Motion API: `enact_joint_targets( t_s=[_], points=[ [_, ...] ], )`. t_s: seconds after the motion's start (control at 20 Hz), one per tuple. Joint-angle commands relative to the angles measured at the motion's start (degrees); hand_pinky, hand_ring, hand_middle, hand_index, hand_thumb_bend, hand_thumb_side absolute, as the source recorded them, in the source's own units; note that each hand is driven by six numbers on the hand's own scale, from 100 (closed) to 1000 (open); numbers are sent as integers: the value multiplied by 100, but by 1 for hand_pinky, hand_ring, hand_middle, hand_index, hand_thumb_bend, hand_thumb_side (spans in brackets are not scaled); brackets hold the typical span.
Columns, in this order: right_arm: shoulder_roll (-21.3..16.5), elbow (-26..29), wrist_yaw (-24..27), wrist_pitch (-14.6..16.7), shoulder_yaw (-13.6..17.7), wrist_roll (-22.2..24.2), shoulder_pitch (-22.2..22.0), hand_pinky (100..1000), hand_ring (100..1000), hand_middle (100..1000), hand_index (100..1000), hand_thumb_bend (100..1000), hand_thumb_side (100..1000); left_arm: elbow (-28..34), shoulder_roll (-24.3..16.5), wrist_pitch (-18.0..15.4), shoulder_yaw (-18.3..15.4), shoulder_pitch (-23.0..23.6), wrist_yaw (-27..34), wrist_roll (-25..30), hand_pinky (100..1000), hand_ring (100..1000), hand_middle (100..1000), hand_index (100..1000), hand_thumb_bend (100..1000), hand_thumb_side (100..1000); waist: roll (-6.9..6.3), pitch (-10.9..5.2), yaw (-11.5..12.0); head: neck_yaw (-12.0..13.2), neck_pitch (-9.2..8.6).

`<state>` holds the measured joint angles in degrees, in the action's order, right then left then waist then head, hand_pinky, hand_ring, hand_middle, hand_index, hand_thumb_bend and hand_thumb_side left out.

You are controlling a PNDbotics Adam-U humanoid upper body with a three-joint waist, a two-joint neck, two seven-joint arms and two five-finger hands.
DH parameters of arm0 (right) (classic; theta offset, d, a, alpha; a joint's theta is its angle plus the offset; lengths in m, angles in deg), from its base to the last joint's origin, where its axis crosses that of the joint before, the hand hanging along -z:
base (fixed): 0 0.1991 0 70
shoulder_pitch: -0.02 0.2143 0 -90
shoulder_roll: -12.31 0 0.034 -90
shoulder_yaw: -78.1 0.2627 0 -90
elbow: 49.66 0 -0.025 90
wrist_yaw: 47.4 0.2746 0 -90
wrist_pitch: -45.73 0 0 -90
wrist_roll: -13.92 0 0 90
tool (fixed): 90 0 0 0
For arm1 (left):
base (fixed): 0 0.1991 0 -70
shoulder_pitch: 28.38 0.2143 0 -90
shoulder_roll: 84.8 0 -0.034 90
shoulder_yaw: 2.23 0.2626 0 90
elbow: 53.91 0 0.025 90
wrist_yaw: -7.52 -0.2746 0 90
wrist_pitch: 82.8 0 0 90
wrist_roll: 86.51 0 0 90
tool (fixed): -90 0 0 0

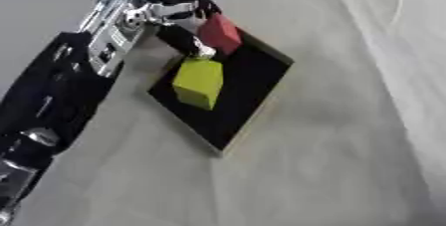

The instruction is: Pick up objects on the table and place them in the box.

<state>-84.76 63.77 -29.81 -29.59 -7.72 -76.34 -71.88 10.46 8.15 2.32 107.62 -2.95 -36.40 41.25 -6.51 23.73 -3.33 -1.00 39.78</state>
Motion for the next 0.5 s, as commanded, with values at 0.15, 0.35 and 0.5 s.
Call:
enact_joint_targets(
  t_s=[0.15,0.35,0.5],
  points=[
    [-82,116,3,-7,35,-4,10,857,886,704,779,100,673,271,-155,-17,-118,-92,81,15,983,915,850,956,598,642,-25,-78,23,1,29],
    [-77,116,-1,-14,36,-4,-8,856,887,703,779,100,675,415,-185,19,-170,-68,189,-11,976,906,841,951,533,693,-19,-82,33,-2,41],
    [-85,116,-9,-16,42,-9,-32,856,887,703,778,100,672,697,-273,138,-240,-57,348,-131,965,895,830,944,480,680,-17,-94,52,-20,70]
  ],
)
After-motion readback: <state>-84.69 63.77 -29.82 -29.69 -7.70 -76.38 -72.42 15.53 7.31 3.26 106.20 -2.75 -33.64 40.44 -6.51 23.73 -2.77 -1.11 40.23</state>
